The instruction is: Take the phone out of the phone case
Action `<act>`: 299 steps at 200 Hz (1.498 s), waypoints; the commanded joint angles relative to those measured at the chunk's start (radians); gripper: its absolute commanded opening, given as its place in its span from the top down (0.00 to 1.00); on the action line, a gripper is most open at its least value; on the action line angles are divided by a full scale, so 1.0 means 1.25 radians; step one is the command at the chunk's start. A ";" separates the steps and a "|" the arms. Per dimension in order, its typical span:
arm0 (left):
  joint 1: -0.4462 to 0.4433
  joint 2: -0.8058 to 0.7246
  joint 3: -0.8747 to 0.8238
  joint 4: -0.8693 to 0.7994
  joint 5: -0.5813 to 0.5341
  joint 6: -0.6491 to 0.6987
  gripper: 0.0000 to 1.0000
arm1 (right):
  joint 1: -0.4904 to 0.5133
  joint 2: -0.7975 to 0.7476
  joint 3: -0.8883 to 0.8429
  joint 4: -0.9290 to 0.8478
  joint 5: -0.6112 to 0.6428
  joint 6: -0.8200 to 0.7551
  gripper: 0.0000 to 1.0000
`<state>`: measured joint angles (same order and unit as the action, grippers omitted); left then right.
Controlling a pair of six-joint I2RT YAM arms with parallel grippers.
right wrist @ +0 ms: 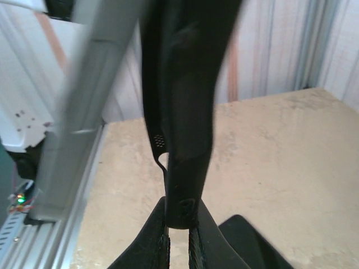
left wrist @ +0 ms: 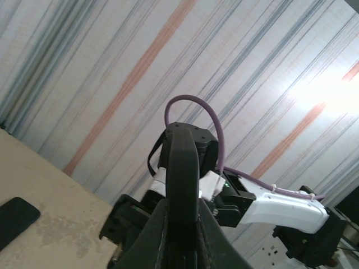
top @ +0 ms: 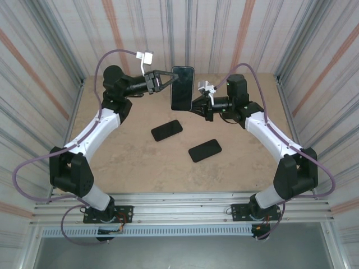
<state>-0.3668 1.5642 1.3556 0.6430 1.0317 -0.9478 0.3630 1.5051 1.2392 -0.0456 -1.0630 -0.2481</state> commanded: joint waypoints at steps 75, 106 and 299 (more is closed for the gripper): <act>-0.011 -0.011 0.019 -0.026 -0.036 -0.013 1.00 | -0.012 -0.066 -0.080 0.224 -0.041 0.204 0.69; -0.015 -0.006 0.017 0.005 -0.028 -0.034 1.00 | -0.010 -0.048 -0.075 0.268 -0.040 0.272 0.64; -0.077 -0.070 -0.210 0.031 -0.626 -0.279 1.00 | 0.059 -0.048 -0.263 0.717 0.330 1.194 0.45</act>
<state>-0.4427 1.5070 1.1198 0.6624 0.4042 -1.2564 0.3870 1.5024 0.9291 0.7288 -0.7425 1.0645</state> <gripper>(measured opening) 0.122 0.561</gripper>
